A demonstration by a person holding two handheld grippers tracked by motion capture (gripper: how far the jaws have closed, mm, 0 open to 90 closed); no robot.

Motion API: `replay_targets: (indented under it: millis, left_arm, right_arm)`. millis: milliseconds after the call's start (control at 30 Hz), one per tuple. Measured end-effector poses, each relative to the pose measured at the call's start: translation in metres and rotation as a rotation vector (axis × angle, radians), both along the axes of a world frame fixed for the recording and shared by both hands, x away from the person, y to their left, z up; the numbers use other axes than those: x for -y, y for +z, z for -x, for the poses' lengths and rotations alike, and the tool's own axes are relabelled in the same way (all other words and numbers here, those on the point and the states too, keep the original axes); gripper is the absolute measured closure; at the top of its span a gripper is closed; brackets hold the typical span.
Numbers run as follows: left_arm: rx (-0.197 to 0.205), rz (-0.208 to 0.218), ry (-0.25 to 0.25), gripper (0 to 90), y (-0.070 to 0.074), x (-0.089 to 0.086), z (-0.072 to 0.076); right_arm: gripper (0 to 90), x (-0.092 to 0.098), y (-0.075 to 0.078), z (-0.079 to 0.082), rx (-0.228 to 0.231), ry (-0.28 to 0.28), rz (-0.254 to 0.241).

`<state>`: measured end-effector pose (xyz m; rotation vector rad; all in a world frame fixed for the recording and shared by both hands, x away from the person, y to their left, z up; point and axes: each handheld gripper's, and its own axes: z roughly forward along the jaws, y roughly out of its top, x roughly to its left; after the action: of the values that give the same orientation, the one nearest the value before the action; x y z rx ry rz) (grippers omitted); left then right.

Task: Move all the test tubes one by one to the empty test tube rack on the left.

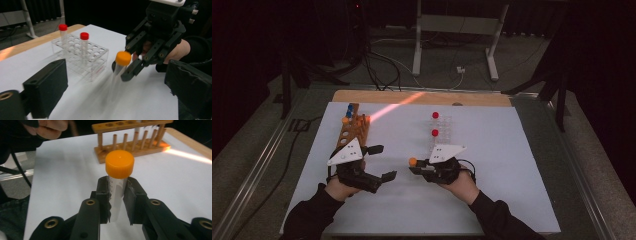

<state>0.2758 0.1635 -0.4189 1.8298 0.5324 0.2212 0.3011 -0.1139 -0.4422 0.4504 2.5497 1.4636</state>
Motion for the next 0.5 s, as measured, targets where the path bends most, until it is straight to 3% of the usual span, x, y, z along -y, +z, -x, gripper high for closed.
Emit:
replay_targets:
  millis: [267, 500]
  left_arm:
    - [0.001, -0.008, -0.042, 21.7, -0.006, 0.017, 0.003]
    - [0.017, -0.028, -0.036, 38.3, -0.011, 0.023, 0.002]
  right_arm:
    - [74.8, -0.007, -0.003, 0.006, -0.014, 0.031, 0.008]
    - [74.8, -0.009, -0.002, 0.009, -0.013, 0.04, 0.009]
